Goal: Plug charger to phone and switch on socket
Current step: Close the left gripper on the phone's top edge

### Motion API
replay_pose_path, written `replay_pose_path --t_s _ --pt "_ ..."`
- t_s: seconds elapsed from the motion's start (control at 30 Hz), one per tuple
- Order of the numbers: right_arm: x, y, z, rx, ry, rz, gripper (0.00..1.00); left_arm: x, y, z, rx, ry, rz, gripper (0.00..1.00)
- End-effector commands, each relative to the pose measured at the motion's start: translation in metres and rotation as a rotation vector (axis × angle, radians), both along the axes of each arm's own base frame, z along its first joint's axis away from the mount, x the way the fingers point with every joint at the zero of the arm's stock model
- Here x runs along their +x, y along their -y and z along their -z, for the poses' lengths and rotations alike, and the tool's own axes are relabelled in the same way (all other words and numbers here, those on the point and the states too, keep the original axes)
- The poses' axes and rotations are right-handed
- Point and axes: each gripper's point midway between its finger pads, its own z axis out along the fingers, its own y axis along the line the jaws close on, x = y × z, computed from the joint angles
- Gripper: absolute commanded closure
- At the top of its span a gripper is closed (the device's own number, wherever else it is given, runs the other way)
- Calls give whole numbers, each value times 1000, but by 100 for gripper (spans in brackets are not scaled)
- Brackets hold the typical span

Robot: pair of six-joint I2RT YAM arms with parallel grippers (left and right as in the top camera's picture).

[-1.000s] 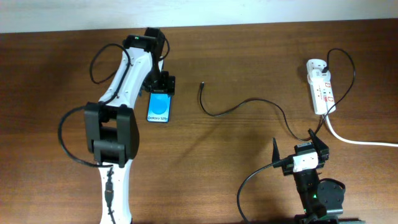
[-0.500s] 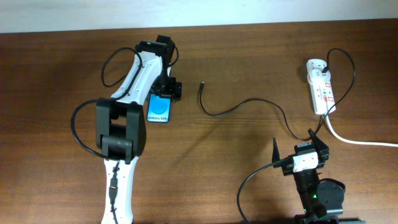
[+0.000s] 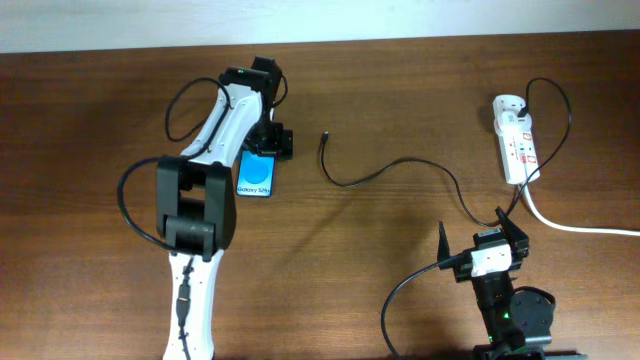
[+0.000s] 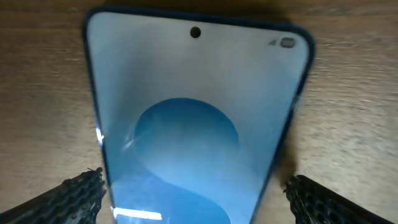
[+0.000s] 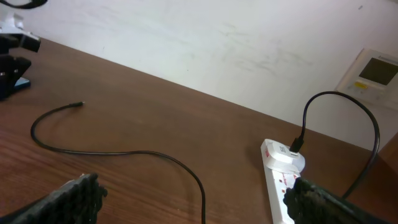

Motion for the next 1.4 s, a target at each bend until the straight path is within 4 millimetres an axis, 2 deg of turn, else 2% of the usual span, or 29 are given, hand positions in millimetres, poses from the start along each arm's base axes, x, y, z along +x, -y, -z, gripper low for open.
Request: replay_pose_path --t_s 0.0,0.17,0.3,0.87,1.1,1.23,1.37 --pt "0 -1 2 4 -1 -4 1 1 -7 12 21 -22 -5 1" --pt "0 -1 2 4 -1 -4 2 1 -13 13 12 -29 23 1" --pt "0 -1 2 4 -1 -4 2 3 -2 14 -56 -29 37 1" --pt "0 -1 2 4 -1 -4 2 7 5 17 -95 -19 36 0" --pt "0 -1 2 4 -1 -4 2 9 6 18 -98 -8 29 16" --pt "0 -1 2 4 -1 -4 2 9 6 18 -98 -8 28 17" --pt "0 -1 2 4 -1 -4 2 7 15 17 -149 -18 22 24"
